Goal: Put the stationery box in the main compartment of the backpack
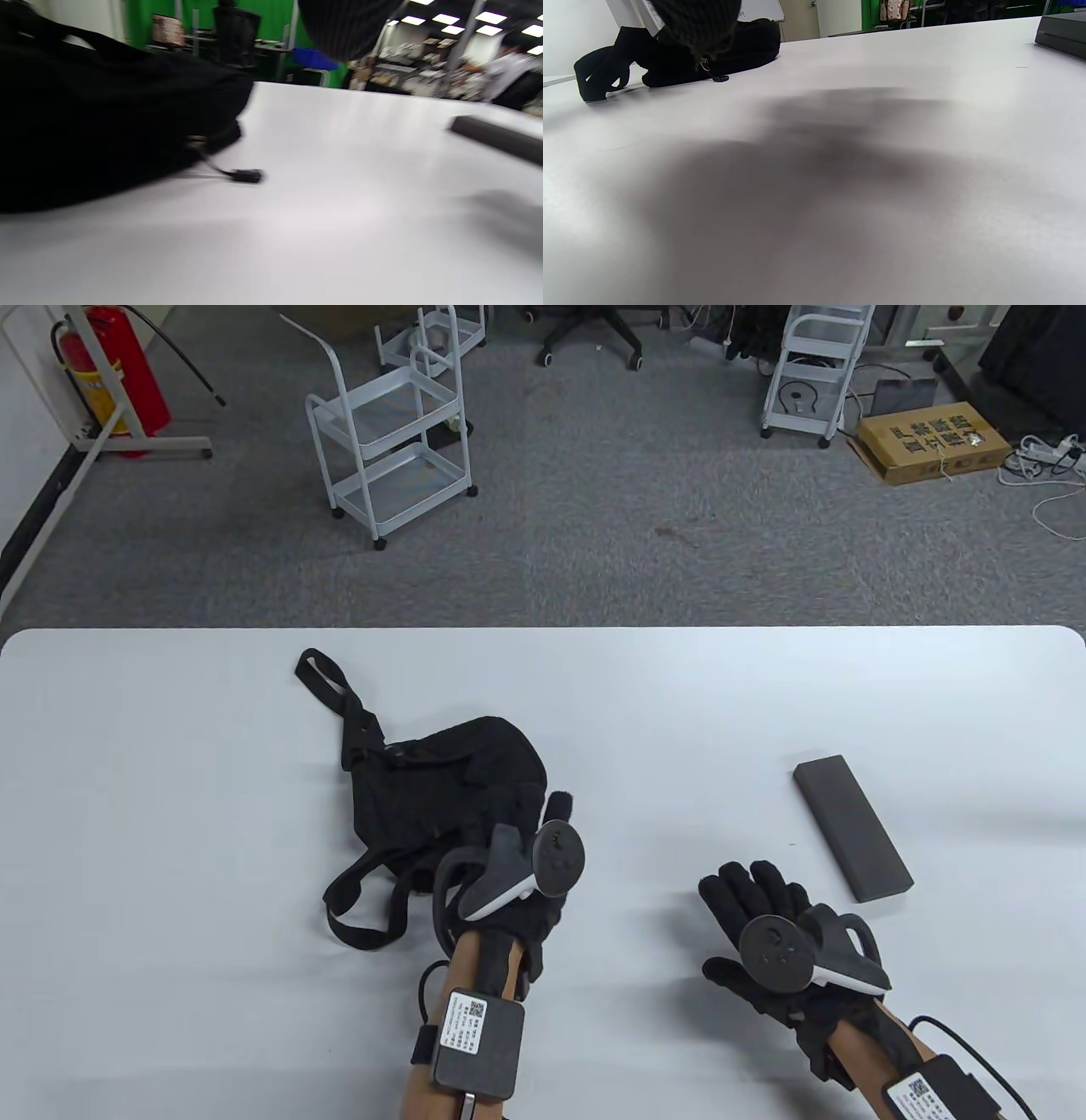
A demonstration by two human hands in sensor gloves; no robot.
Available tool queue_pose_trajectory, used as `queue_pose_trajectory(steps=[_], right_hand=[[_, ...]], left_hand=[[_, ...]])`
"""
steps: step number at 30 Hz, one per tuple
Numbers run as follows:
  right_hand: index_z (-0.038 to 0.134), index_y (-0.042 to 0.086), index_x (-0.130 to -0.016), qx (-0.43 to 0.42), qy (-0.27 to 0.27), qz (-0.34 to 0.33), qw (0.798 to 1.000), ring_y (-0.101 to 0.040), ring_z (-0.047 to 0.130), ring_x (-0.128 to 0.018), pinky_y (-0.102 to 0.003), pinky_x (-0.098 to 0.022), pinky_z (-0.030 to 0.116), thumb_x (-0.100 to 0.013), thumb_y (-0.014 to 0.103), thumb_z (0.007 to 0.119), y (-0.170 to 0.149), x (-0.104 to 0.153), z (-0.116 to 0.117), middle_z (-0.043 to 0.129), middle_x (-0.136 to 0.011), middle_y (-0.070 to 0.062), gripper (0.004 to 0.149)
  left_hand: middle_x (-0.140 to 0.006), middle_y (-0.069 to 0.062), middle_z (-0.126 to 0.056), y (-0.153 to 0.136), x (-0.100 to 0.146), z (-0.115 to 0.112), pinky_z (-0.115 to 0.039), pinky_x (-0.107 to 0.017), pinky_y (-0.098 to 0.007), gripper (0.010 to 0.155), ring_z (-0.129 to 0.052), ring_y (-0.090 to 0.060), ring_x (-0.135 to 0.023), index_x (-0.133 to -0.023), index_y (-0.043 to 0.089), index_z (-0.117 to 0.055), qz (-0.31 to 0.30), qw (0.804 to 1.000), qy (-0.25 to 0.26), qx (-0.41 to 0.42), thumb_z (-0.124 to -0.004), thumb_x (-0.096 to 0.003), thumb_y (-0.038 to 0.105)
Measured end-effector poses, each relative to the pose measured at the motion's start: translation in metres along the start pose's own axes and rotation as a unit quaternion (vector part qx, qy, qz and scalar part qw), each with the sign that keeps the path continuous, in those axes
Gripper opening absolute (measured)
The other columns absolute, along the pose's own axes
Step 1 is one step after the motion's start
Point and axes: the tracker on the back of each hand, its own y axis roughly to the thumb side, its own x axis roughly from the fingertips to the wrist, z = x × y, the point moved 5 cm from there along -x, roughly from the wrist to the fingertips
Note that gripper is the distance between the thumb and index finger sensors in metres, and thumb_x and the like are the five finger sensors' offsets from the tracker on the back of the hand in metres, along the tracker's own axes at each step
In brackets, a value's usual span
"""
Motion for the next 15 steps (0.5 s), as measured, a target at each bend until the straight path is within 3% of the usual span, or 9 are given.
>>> queue_pose_trajectory(steps=[8, 15], right_hand=[[0.001, 0.018, -0.111, 0.002, 0.01, -0.001, 1.0, -0.06, 0.01, -0.108, -0.076, -0.076, 0.028, -0.056, 0.052, 0.063, 0.001, -0.002, 0.003, 0.001, -0.118, -0.017, 0.09], [0.0, 0.018, -0.111, -0.001, 0.027, 0.001, 1.0, -0.061, 0.01, -0.108, -0.076, -0.076, 0.027, -0.056, 0.052, 0.063, -0.001, -0.007, 0.009, 0.001, -0.118, -0.017, 0.09]], left_hand=[[-0.113, -0.013, 0.012, -0.063, -0.025, -0.012, -0.005, -0.072, -0.075, 0.104, 0.012, -0.05, -0.104, -0.109, 0.023, 0.004, 0.139, 0.989, -0.059, 0.001, -0.08, -0.0506, 0.042], [-0.114, -0.011, 0.012, -0.091, -0.043, -0.039, -0.007, -0.074, -0.077, 0.106, 0.01, -0.05, -0.106, -0.108, 0.024, 0.006, 0.198, 0.976, -0.088, 0.001, -0.082, -0.0502, 0.043]])
